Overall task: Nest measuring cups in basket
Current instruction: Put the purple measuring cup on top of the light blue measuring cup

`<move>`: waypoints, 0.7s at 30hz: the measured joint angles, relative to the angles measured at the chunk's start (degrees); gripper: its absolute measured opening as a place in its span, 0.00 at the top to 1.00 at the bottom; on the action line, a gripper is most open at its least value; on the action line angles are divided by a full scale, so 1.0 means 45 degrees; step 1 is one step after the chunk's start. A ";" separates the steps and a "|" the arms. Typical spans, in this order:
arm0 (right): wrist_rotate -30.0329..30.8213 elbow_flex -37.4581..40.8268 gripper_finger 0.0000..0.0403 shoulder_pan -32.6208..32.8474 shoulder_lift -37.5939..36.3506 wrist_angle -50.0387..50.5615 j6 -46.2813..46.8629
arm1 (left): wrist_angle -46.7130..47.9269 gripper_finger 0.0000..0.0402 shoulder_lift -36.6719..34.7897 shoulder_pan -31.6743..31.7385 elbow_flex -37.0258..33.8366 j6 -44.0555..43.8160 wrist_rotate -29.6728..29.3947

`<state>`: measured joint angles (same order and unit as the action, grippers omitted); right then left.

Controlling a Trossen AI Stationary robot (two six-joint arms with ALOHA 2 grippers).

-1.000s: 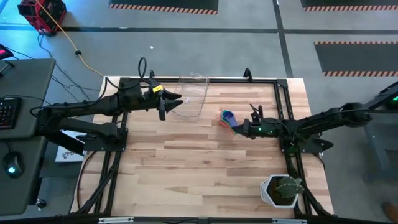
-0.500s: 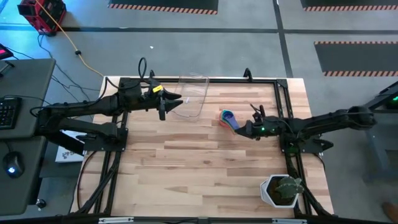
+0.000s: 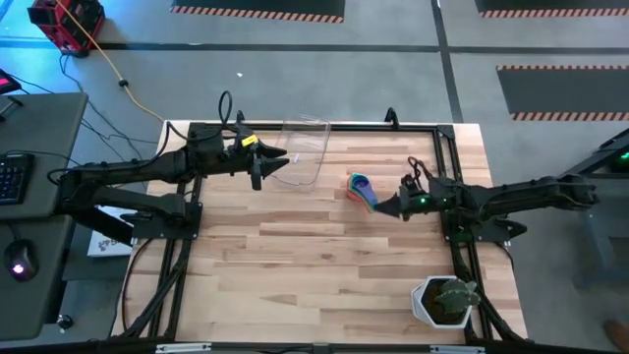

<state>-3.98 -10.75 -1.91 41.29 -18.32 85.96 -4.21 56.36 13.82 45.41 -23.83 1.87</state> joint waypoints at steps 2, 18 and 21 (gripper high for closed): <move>0.0743 -0.0399 0.94 -0.0001 0.0127 0.0132 -0.0609 | 0.0005 0.58 0.0000 0.0001 0.0000 -0.0004 0.0000; 0.1146 -0.1549 0.99 -0.0582 0.2915 0.3152 -0.1405 | 0.0005 0.58 0.0034 0.0000 -0.0005 -0.0005 -0.0214; 0.1140 -0.1549 1.00 -0.0579 0.3129 0.3114 -0.1415 | 0.0010 0.58 0.0034 0.0000 -0.0005 -0.0015 -0.0225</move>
<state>1.15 -17.72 -4.51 55.37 -4.31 79.60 -4.16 56.51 13.82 45.39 -23.90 0.86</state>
